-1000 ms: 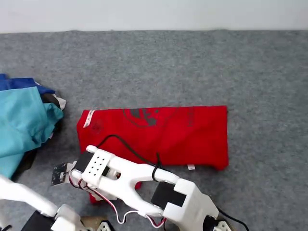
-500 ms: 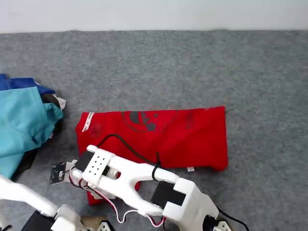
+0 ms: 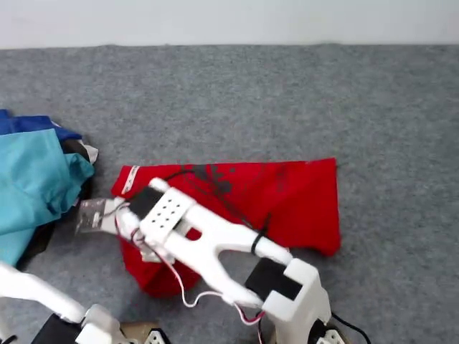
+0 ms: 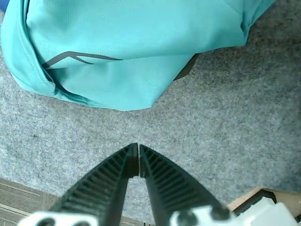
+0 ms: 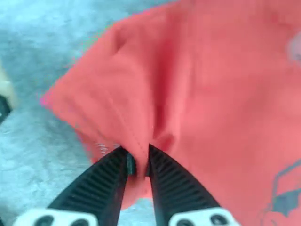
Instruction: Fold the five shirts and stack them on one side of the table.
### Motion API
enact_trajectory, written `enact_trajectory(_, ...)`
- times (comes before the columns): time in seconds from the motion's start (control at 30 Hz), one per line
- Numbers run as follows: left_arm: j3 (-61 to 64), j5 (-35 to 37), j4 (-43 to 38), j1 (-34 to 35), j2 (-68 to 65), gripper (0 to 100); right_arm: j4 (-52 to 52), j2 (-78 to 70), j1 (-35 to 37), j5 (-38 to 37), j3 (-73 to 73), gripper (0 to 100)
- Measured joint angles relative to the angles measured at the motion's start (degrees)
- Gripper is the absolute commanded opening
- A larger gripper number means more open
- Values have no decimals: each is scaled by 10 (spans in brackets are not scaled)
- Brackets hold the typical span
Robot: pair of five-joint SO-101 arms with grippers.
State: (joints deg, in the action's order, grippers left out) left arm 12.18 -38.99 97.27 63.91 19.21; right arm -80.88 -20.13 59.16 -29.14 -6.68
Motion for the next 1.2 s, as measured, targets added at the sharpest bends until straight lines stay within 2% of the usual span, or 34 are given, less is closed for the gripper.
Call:
enact_trajectory(0.57,0,-1,0,0,0,15,121,0,-101,-72,-3,10)
enact_trajectory(0.8,0,-1,0,0,0,15,137,-22,-132,-84,-42,13)
enact_trajectory(0.87,0,-1,0,0,0,15,133,-53,-142,-84,-78,46)
enact_trajectory(0.93,0,-1,0,0,0,15,118,-89,-151,-77,-120,121)
enact_trajectory(1.07,0,-1,0,0,0,15,55,-153,-155,-16,-211,265)
enact_trajectory(1.2,0,-1,0,0,0,15,-26,-179,-155,37,-303,253)
